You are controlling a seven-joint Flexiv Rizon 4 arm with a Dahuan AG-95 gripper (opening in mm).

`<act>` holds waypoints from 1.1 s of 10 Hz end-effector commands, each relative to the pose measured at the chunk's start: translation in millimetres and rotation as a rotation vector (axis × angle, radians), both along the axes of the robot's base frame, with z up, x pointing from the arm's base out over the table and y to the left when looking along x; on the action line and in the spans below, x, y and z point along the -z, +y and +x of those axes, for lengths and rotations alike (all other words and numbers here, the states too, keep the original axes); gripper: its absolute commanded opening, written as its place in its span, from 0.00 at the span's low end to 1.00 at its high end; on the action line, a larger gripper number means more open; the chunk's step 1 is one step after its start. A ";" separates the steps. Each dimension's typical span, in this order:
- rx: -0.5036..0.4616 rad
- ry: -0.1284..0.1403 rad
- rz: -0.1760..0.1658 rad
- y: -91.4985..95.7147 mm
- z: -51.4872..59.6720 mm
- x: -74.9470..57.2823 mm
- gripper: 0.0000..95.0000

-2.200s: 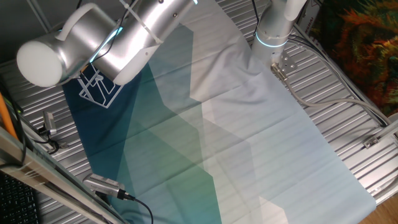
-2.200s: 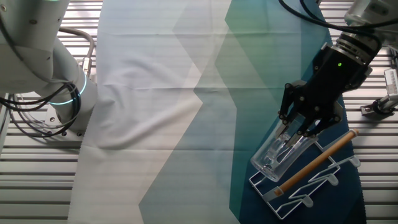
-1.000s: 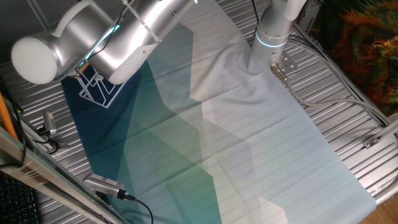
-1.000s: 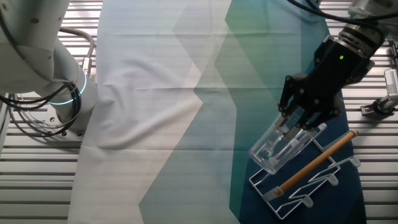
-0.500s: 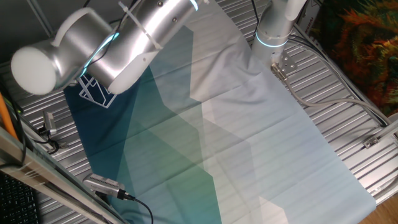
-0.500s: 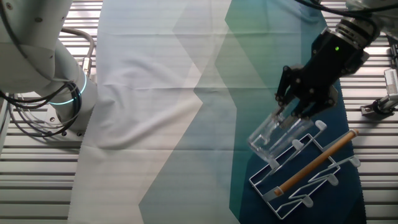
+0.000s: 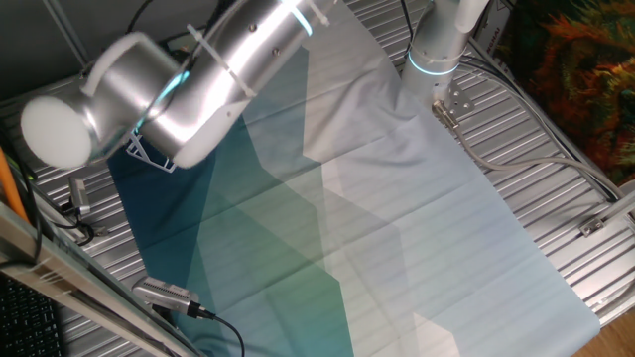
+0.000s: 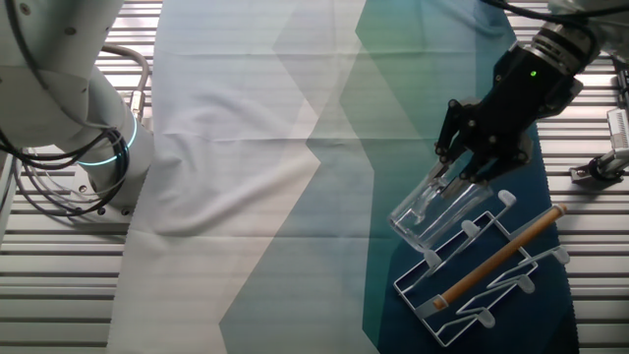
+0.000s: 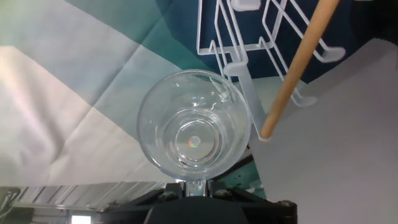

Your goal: Put the cup on the cup rack

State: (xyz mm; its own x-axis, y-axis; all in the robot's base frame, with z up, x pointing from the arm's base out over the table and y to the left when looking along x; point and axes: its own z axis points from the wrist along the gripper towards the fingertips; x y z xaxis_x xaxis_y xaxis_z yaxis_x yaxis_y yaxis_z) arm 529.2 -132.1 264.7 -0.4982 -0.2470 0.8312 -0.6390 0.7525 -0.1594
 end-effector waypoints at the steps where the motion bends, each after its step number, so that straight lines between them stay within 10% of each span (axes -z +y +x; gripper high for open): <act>1: -0.008 0.015 -0.021 -0.5 0.3 -0.7 0.00; 11: -0.004 0.036 -0.033 1.4 -4.2 -5.8 0.00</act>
